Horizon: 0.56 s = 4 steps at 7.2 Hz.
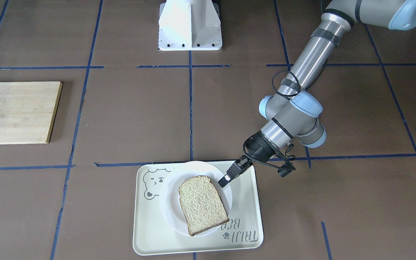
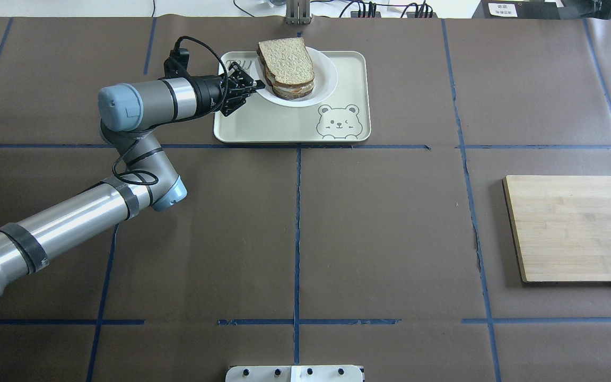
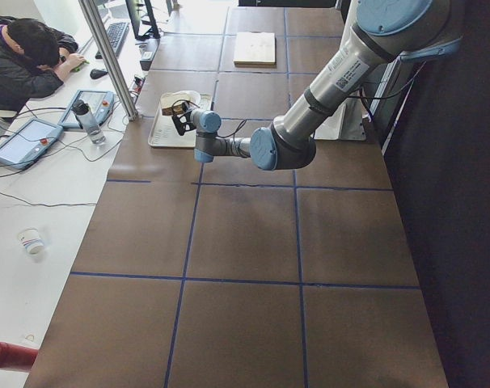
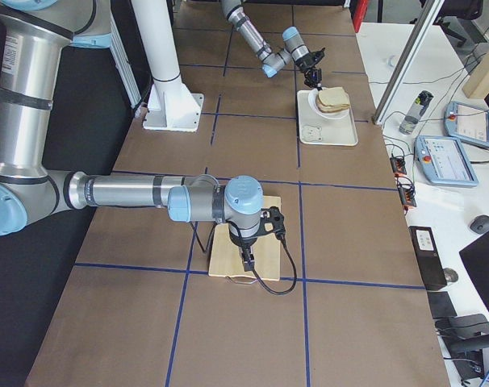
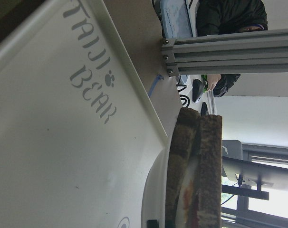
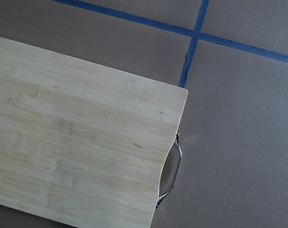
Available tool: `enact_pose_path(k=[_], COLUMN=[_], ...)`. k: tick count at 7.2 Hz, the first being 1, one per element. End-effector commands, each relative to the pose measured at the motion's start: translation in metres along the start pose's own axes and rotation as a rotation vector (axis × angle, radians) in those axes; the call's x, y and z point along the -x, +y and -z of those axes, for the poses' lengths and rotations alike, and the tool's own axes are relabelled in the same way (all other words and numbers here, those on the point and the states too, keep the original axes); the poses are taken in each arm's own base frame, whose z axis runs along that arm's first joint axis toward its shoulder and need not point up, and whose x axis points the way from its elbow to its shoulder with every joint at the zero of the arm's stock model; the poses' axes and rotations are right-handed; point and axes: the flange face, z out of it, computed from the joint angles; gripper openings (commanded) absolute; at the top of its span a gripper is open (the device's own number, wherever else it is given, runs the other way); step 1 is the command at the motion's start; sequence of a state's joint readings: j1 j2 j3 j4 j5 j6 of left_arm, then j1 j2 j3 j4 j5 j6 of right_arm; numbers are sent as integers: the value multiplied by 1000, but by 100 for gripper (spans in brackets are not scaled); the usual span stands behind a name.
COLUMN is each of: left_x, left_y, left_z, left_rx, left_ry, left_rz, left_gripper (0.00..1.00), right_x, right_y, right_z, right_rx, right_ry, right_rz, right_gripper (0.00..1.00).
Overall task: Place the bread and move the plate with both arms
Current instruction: 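Slide the plate with the left gripper onto the white bear tray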
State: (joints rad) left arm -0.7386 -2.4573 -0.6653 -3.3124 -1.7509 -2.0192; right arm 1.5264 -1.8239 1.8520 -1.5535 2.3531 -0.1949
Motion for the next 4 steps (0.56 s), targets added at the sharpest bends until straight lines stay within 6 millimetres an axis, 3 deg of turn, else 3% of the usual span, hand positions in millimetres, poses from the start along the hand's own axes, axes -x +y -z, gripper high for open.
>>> enact_pose_path(k=[1, 2, 3, 4], left_x=[20, 26, 25, 24], left_y=[-9, -11, -11, -12], left_z=[-9, -10, -12, -13], left_rx=[0, -3, -5, -11], left_ry=[-65, -80, -81, -87], left_rz=[-77, -97, -97, -98], left_gripper=[0, 1, 11, 80], right_x=[-1, -1, -1, 0], right_y=[1, 1, 0, 0], right_z=[-2, -1, 0, 0], right_rx=[3, 1, 0, -1], right_ry=[-1, 0, 0, 0], right_rz=[-3, -3, -2, -1], right_gripper=[100, 100, 100, 100])
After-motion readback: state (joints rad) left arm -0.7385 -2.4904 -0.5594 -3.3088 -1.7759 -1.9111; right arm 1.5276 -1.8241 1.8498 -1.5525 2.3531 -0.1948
